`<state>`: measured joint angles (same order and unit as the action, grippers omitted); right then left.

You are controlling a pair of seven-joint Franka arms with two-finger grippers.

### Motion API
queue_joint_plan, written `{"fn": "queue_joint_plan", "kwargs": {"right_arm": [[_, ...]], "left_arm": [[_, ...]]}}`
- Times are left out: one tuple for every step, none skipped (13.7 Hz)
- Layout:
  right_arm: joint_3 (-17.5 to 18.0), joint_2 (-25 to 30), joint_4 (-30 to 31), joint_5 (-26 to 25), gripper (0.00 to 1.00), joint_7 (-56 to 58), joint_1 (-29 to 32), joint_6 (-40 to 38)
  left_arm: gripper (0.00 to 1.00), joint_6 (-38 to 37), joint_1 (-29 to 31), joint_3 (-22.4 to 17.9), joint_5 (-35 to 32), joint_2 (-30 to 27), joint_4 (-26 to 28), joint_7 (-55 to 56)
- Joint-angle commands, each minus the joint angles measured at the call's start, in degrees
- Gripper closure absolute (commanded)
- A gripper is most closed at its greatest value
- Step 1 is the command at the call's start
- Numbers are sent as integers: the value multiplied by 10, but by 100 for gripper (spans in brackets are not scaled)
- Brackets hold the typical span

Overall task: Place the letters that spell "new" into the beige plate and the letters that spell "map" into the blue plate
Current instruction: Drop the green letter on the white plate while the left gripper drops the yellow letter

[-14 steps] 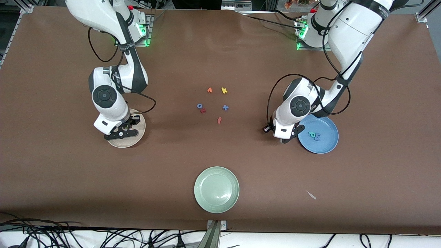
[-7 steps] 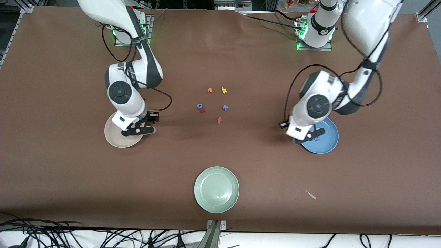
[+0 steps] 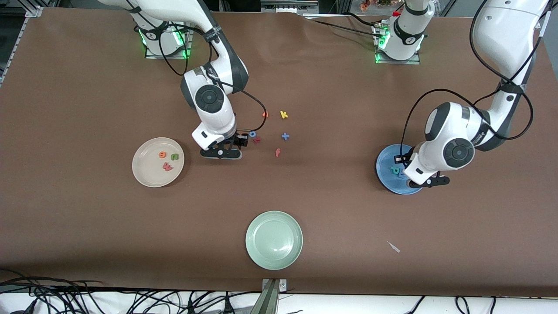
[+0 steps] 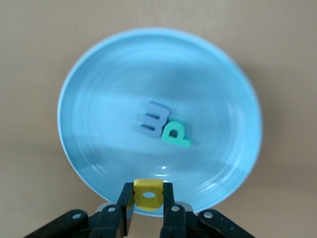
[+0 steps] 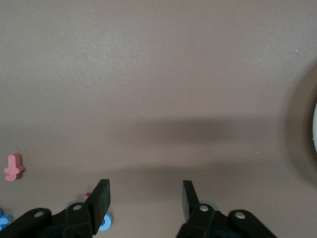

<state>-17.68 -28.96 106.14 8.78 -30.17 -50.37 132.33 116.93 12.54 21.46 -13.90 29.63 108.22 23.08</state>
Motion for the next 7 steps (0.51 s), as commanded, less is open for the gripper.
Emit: {"fn": "queue_joint_plan", "kwargs": {"right_arm": [[-37,9,-15,4,33,62,8,-43],[-56,26,-15,5,33,97,8,-78],[-80,47,-15,5,33,141,8,-115],[-103,72,-15,7,33,175,8,-148],[-121,100,-15,7,33,200,8,-179],[-136,124,-20,6,33,214,8,-204],[-146,149,-24,6,33,224,8,-230]], "left_arm": [[71,7,1,7,-37,1,25,-8],[7,7,2,7,-37,2,25,-8],[0,7,3,7,-37,1,23,-10],[0,5,3,9,-37,-4,20,-17],[0,0,2,11,-37,-10,14,-19],[0,0,1,13,-35,-21,9,-19],[0,-6,-1,23,-34,-29,1,-18]]}}
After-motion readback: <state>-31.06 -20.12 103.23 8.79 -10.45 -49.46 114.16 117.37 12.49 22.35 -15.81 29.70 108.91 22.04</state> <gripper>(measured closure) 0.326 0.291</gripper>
